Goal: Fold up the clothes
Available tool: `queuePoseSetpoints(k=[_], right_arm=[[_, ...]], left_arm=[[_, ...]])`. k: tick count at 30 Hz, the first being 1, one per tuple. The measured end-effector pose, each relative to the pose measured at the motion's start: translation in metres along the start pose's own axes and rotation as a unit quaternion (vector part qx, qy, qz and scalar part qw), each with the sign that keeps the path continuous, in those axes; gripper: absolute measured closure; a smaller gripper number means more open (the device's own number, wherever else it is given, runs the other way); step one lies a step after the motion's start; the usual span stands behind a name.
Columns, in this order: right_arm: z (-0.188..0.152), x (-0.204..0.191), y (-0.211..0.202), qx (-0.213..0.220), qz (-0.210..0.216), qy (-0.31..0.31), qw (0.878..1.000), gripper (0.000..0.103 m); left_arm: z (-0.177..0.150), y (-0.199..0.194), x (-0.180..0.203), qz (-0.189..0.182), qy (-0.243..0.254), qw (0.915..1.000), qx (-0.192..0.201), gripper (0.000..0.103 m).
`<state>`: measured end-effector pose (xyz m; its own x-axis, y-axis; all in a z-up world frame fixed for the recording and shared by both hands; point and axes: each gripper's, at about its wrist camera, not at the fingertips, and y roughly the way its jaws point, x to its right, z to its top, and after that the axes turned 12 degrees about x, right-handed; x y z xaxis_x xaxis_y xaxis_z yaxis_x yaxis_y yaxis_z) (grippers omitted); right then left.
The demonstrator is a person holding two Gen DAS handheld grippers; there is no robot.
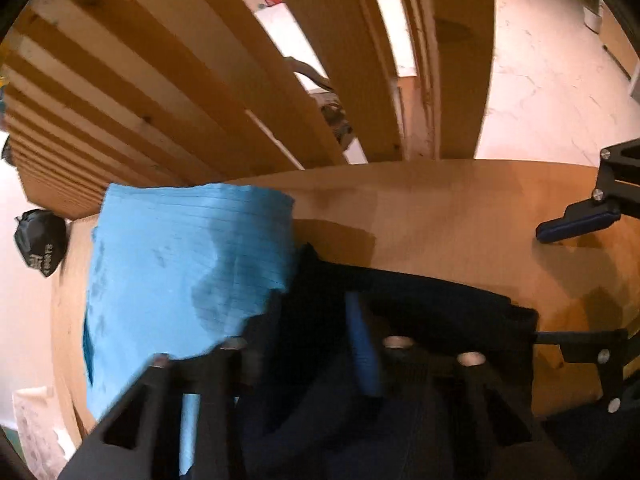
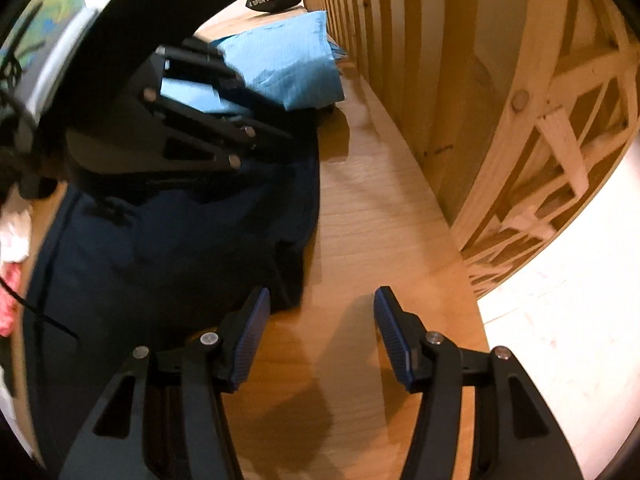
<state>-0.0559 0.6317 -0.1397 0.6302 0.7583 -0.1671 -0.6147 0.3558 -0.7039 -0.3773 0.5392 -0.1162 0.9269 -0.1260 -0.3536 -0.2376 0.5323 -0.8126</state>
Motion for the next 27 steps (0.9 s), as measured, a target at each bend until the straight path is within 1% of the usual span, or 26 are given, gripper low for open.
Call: queuePoseSetpoints(k=[1,3,5,7,9,13,15,17,19,20,21,23,25,27], right_arm=[[0.001,0.001,-0.004,0.005,0.001,0.002,1.000,0.049],[0.002,0.000,-0.009,0.009,0.006,-0.001,1.000,0.049],[0.004,-0.003,-0.008,0.005,0.009,-0.006,1.000,0.049],[0.005,-0.008,0.002,-0.005,0.001,-0.015,1.000,0.049],[0.005,-0.011,0.011,-0.013,0.002,-0.016,1.000,0.049],[0.004,-0.019,0.018,0.001,-0.010,-0.037,0.999,0.049],[0.002,-0.024,0.019,0.011,-0.013,-0.055,0.998,0.051],[0.001,-0.030,0.019,0.020,-0.014,-0.080,0.997,0.078],[0.001,-0.030,0.018,0.019,-0.005,-0.076,0.997,0.083],[0.001,-0.030,0.017,0.018,-0.003,-0.073,0.997,0.086],[0.001,-0.029,0.017,0.019,-0.003,-0.072,0.997,0.087],[-0.002,-0.024,0.012,0.021,0.002,-0.065,0.998,0.093],[-0.004,-0.023,0.010,0.019,0.011,-0.060,0.998,0.093],[-0.005,-0.023,0.008,0.019,0.013,-0.061,0.998,0.093]], left_arm=[[0.000,-0.001,-0.002,-0.005,-0.006,1.0000,-0.001,0.095],[0.000,-0.005,-0.005,-0.011,-0.015,0.9998,-0.002,0.096],[-0.001,-0.011,-0.008,-0.014,-0.020,0.9997,-0.001,0.101],[-0.002,-0.018,-0.010,-0.014,-0.026,0.9995,0.006,0.101],[-0.003,-0.025,-0.013,-0.013,-0.034,0.9993,0.012,0.101],[-0.003,-0.031,-0.020,-0.004,-0.037,0.9992,0.013,0.101],[-0.003,-0.032,-0.021,-0.006,-0.041,0.9991,0.015,0.101],[-0.002,-0.032,-0.022,-0.005,-0.042,0.9990,0.015,0.101],[-0.002,-0.031,-0.021,0.001,-0.034,0.9993,0.017,0.100],[-0.001,-0.031,-0.019,0.005,-0.026,0.9995,0.017,0.095],[0.000,-0.029,-0.014,0.009,-0.015,0.9997,0.017,0.094],[0.003,-0.026,-0.004,0.013,0.008,0.9997,0.017,0.086],[0.004,-0.017,0.002,0.025,0.026,0.9994,0.007,0.082],[0.005,-0.006,0.005,0.040,0.036,0.9985,-0.007,0.082]])
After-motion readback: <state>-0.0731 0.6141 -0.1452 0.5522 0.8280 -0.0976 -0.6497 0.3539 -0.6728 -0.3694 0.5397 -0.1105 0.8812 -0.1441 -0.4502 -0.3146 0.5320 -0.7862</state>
